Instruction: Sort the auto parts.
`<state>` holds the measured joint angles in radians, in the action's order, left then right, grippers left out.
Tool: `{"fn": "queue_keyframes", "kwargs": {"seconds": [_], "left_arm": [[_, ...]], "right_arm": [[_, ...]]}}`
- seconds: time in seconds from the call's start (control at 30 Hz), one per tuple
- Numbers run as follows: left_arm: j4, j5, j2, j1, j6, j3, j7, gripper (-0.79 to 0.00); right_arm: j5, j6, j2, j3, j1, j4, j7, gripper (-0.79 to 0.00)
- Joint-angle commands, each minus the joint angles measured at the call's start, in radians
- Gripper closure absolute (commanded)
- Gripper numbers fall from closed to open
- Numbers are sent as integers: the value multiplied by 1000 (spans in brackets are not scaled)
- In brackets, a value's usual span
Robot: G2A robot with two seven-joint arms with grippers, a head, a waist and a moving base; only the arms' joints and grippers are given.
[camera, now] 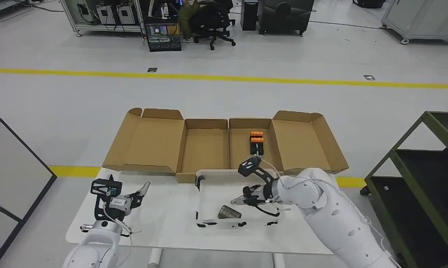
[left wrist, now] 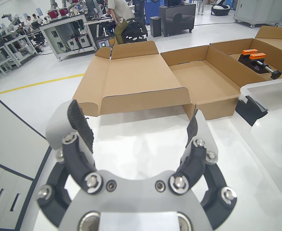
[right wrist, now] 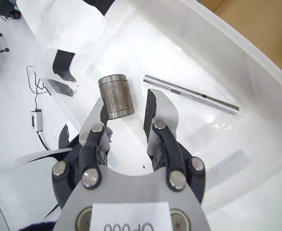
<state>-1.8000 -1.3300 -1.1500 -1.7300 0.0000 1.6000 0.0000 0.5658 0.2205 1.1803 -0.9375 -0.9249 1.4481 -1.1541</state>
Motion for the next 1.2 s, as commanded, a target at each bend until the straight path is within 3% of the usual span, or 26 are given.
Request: {"fn": "queue_keyframes", "kwargs": {"seconds": [0.0,0.07,0.4,0.5,0.57,1.17], "left_arm": [[0,0,0,0,0,0,0,-785],[0,0,0,0,0,0,0,-785],[0,0,0,0,0,0,0,-785],[0,0,0,0,0,0,0,-785],[0,0,0,0,0,0,0,-785],[0,0,0,0,0,0,0,-785]], "right_arm": [[10,2,3,17,11,-12,-1,-391],[25,-1,6,33,18,-21,0,-483],[76,-3,19,99,44,-36,-13,-566],[94,-3,21,114,48,-33,-8,-665],[110,-6,23,118,47,-25,19,-785],[104,-8,23,113,42,-19,44,-785]]}}
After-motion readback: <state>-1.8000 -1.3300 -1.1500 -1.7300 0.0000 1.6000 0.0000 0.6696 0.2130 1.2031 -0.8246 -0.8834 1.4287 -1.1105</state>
